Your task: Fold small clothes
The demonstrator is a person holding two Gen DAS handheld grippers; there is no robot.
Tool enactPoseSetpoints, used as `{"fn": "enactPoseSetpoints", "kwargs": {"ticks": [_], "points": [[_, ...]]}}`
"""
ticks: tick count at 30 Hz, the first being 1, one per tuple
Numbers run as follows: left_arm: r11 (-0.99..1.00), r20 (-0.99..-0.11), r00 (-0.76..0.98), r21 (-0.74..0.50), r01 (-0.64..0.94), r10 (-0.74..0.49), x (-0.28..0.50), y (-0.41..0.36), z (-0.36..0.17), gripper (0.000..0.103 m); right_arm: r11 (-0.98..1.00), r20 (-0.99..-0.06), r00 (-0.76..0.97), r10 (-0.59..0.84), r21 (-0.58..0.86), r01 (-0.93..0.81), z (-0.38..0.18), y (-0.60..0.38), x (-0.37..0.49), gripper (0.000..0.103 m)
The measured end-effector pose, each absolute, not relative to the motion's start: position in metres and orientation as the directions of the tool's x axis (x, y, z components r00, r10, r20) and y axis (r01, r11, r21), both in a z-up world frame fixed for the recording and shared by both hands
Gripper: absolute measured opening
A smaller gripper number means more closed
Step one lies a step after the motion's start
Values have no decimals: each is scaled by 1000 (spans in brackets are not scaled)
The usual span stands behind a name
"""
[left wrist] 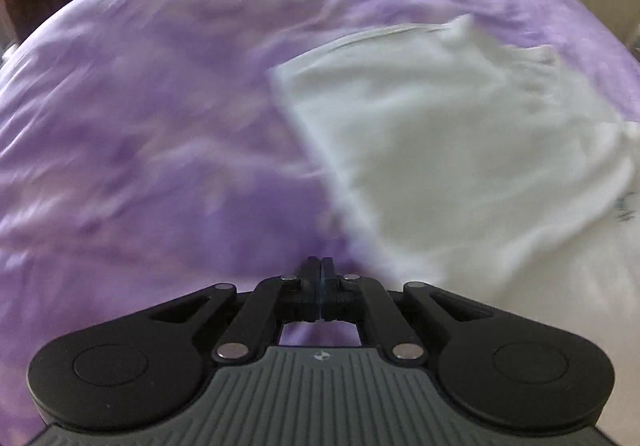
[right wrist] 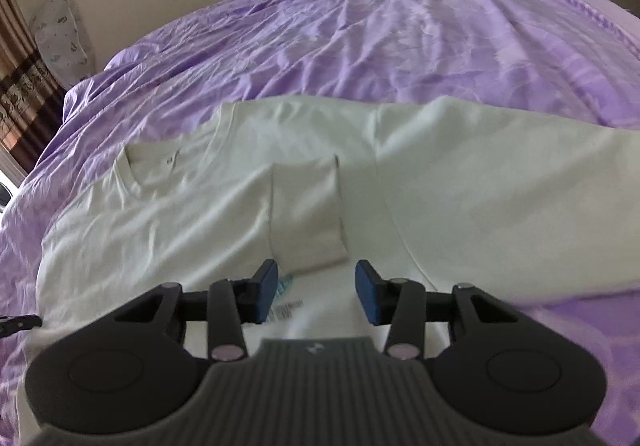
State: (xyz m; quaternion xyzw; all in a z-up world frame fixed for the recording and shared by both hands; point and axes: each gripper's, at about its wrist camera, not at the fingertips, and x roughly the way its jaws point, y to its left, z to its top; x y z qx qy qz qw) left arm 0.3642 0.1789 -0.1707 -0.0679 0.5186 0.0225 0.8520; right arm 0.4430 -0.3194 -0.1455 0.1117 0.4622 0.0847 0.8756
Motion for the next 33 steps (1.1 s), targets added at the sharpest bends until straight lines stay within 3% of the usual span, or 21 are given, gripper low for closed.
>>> {"fn": "enactPoseSetpoints", "kwargs": {"ticks": [6,8,10,11,15,17,18,19,23,29,33], "points": [[951,-823,540,-284,-126,-174,338,195,-137,5,964,-808,537,241,264,-35,-137,-345,416,41],[948,-803,564,-302,-102,-195,333,187,-129,23,959,-814,523,252,284,-20,-135,-351,410,41],[945,-798,567,-312,-98,-205,334,180,-129,51,955,-814,520,258,295,-12,-134,-353,404,41],[937,-794,568,-333,-108,-217,335,178,-132,53,956,-815,519,258,295,-13,-133,-353,402,41],[883,-803,532,-426,-197,-269,348,183,-154,53,958,-815,520,258,284,-30,-126,-356,384,42],[852,-805,526,-458,-253,-276,351,188,-168,40,959,-813,524,253,282,-26,-122,-362,376,42],[828,-792,534,-491,-271,-295,351,191,-173,15,959,-813,525,252,282,-23,-120,-366,371,42],[806,-776,545,-523,-276,-316,351,194,-174,5,960,-813,528,247,280,-19,-118,-370,368,42],[848,-752,595,-487,-210,-285,343,194,-150,4,965,-813,540,216,261,6,-112,-388,356,42],[886,-820,520,-404,-229,-240,350,191,-174,5,965,-833,525,174,251,79,-120,-412,353,42],[873,-820,506,-429,-231,-268,348,192,-170,23,964,-843,516,154,242,108,-126,-421,351,42]]}}
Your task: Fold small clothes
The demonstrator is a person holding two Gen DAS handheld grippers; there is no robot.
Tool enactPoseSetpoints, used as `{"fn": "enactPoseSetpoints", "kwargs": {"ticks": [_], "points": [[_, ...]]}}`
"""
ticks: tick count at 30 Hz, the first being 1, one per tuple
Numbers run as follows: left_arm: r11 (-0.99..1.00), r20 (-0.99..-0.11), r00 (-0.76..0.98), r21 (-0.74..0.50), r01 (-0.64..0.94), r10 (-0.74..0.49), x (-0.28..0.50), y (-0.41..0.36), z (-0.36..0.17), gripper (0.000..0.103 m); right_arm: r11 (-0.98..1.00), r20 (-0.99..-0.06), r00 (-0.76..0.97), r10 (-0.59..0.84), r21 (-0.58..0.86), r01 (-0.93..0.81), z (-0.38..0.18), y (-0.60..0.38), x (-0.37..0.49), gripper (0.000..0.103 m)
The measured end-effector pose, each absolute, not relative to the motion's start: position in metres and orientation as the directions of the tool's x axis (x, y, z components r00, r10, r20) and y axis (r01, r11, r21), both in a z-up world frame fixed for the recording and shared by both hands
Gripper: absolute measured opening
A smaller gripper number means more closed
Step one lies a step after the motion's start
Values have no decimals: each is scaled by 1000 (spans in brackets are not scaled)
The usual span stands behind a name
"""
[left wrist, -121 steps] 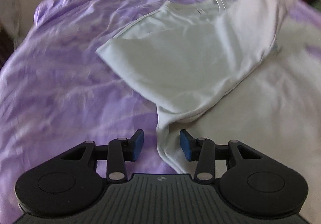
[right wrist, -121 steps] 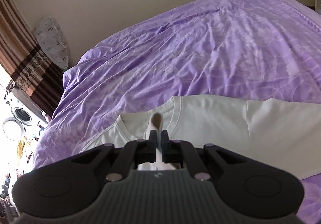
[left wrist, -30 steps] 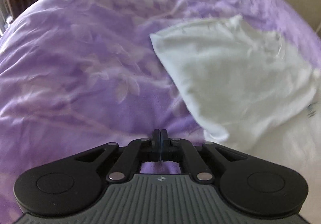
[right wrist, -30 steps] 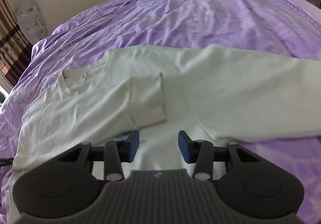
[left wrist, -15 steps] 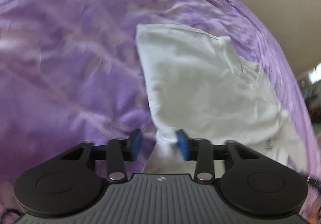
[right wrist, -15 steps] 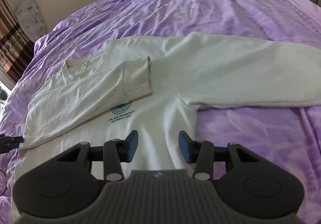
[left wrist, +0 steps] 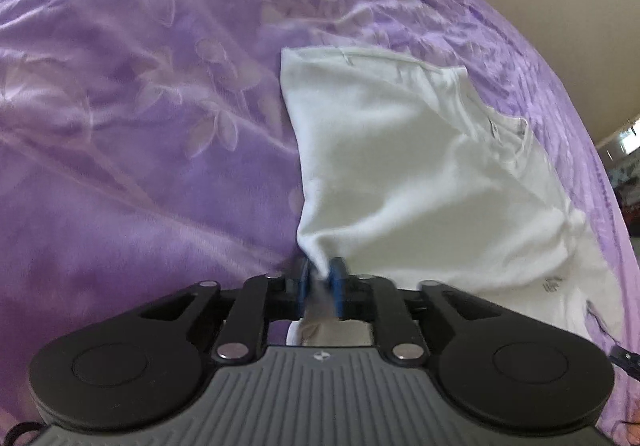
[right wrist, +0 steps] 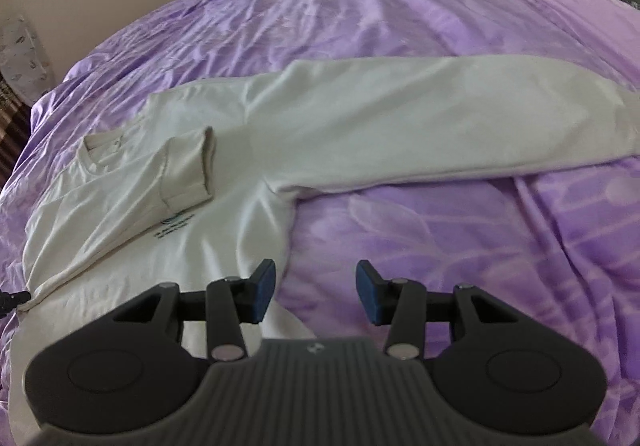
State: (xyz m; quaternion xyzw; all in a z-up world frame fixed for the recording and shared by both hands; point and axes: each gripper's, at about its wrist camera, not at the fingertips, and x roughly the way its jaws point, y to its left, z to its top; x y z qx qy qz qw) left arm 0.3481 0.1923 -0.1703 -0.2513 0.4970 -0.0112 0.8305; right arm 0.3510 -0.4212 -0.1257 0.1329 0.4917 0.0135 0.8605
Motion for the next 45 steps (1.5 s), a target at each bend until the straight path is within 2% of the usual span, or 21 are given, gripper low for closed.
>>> {"fn": "enactPoseSetpoints", "kwargs": {"ticks": [5,9,13,16,20,23,26,32,40,43,44,45], "points": [[912,-873,406,-367,-185,-269,336,193,-169,26,972,-861,500,97,190,139,-122,-435,349,43],[934,-905,354,-311,-175,-235,331,188,-164,21,966,-872,486,53,169,198,-120,-459,346,43],[962,-910,375,-240,-131,-175,325,183,-140,22,943,-863,505,33,194,270,-106,-497,337,43],[960,-866,465,-260,-101,-186,319,184,-111,23,901,-837,547,27,258,350,-93,-537,328,49],[959,-812,570,-247,-136,-128,318,184,-85,28,772,-797,604,-25,368,518,-90,-608,314,68],[958,-800,597,-216,-191,-62,324,180,-82,28,624,-760,650,-31,493,606,-103,-656,303,67],[955,-806,592,-200,-219,-33,331,174,-85,28,532,-722,690,-60,561,634,-116,-687,303,57],[953,-836,548,-161,-255,6,337,167,-91,29,430,-711,692,-128,589,685,-144,-719,322,56],[954,-841,539,-120,-276,50,319,169,-76,29,404,-758,619,-207,510,759,-184,-736,357,46],[957,-839,541,-104,-271,62,306,175,-66,29,440,-759,594,-267,453,775,-180,-728,373,29],[957,-838,542,-99,-273,68,303,178,-63,29,461,-750,596,-286,438,772,-174,-723,378,12],[956,-837,542,-92,-277,76,300,181,-59,29,486,-738,598,-314,416,769,-166,-716,385,2]]}}
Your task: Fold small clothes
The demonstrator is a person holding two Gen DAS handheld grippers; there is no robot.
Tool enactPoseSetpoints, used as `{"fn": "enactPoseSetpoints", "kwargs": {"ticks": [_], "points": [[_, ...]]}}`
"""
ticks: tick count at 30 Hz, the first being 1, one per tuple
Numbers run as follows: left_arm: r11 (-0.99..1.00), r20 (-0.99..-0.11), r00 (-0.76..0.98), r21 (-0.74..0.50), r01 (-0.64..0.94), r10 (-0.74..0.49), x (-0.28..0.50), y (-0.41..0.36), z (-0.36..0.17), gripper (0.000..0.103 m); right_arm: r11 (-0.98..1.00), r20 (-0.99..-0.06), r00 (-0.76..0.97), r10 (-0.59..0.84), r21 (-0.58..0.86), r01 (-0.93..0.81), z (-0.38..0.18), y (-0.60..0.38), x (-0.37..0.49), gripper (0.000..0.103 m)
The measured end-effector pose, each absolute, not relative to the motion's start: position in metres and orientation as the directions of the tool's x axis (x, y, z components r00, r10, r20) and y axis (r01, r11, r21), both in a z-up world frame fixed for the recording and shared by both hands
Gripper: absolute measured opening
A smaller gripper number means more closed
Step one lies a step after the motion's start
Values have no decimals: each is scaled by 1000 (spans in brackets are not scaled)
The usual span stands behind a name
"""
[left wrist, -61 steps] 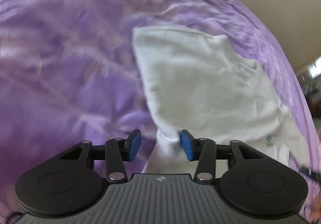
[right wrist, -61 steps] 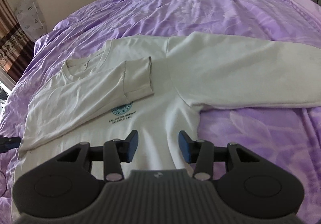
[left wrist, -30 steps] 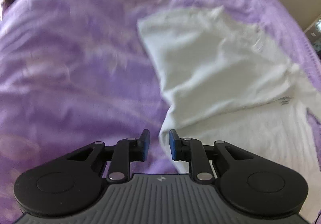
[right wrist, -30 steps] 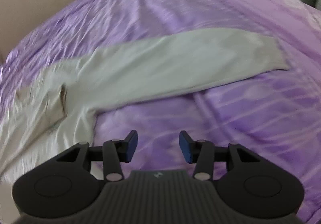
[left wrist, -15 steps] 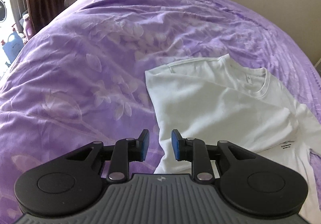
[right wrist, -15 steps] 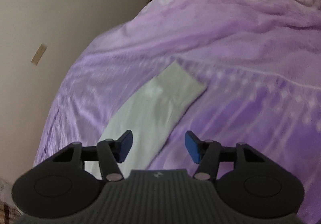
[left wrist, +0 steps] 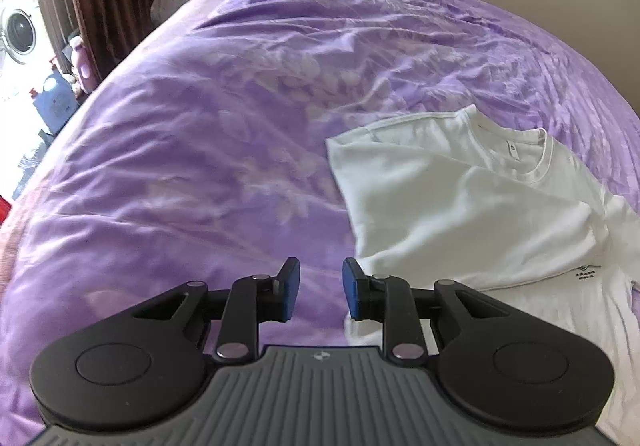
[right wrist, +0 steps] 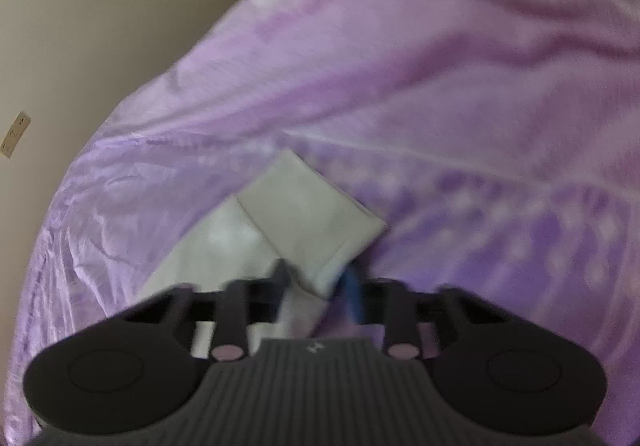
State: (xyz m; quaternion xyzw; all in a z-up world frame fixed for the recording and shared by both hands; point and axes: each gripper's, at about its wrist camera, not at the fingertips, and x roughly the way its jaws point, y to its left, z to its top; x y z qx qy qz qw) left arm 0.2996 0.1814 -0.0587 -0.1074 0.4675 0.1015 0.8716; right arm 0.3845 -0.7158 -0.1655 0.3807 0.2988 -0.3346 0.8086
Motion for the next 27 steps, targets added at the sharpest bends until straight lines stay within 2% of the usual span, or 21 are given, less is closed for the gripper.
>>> {"fn": "enactPoseSetpoints", "kwargs": {"ticks": [4,8,13,19,22,27], "points": [[952,-819,567,-103,-289,84,290,195,-45,29,652,-644,680,-351,353,671,-113,-669,409,2],[943,-795,604,-167,-289,45,282,203,-37,29,833,-557,790,-256,288,473,-49,-586,430,1],[939,-784,620,-234,-251,-29,272,198,-36,29,969,-490,861,-136,113,218,7,-451,442,1],[944,-786,610,-269,-190,-101,264,188,-47,29,992,-550,826,123,36,-123,-2,-292,435,1],[943,-790,599,-287,-169,-133,263,181,-57,29,964,-627,756,187,-30,-264,-42,-220,424,1],[938,-781,593,-325,-122,-194,268,163,-72,29,890,-793,562,237,-54,-452,-135,-150,402,1]]}}
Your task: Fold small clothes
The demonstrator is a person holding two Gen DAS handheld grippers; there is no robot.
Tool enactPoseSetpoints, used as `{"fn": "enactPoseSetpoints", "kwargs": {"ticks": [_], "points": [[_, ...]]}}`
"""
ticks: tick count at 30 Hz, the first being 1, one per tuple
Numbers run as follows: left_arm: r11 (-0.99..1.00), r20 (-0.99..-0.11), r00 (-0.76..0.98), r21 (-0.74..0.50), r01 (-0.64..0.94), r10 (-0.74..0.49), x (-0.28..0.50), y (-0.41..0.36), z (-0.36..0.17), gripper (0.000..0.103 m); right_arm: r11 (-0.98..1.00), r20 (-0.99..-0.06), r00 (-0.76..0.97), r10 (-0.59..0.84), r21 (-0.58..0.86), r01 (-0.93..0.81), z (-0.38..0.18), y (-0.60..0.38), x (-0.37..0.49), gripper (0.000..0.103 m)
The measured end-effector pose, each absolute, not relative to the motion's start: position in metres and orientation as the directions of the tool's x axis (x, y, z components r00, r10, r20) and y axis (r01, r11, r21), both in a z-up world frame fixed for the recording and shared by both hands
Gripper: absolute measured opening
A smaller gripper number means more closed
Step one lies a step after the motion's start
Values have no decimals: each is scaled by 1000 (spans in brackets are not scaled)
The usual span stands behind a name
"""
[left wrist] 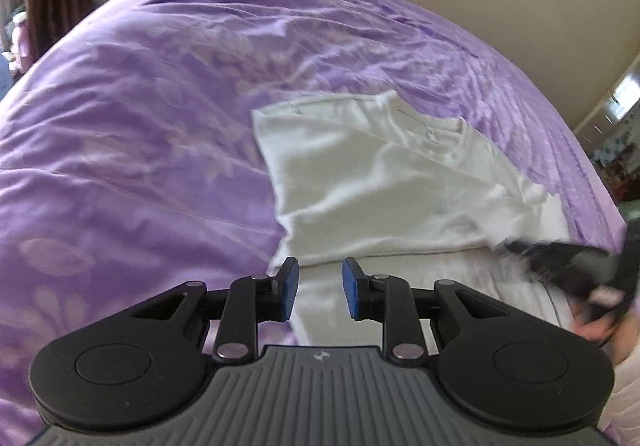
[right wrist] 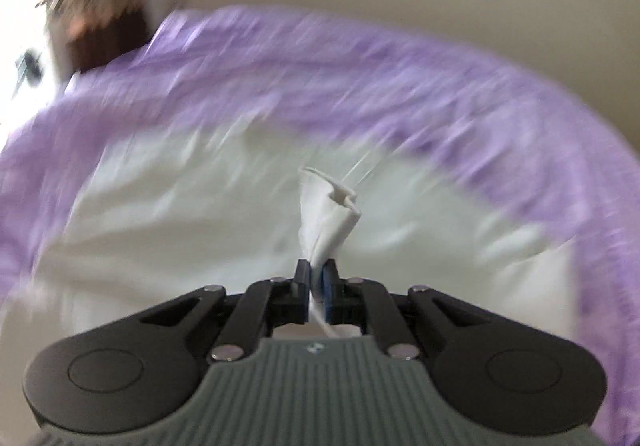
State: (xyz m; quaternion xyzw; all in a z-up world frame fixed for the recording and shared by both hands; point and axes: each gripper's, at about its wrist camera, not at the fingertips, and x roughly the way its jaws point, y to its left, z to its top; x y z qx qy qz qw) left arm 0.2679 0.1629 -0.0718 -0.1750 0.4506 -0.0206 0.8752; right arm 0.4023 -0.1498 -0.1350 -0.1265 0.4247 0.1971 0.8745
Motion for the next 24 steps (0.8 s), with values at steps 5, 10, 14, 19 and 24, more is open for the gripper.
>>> {"fn": "enactPoseSetpoints", "kwargs": {"ticks": [5,10,14,19,24], "points": [[920,-774,562,-388,-56,-292,288,136,-84,30,856,-872,405,274,29,-516,-179,-144,393,12],[883,-745,531,-470,12,-404,318,100,-98,37,852,-859,368,355,135,-506,-158,-162,391,34],[860,-733,503,-509,41,-458,345,68,-113,38,877,-840,422,340,121,-465,-133,-188,391,38],[826,-722,468,-563,29,-509,371,39,-142,45,919,-829,479,289,99,-383,-121,-238,402,38],[821,-732,476,-570,-38,-487,387,26,-169,46,950,-823,511,250,107,-293,-120,-293,404,38]]}}
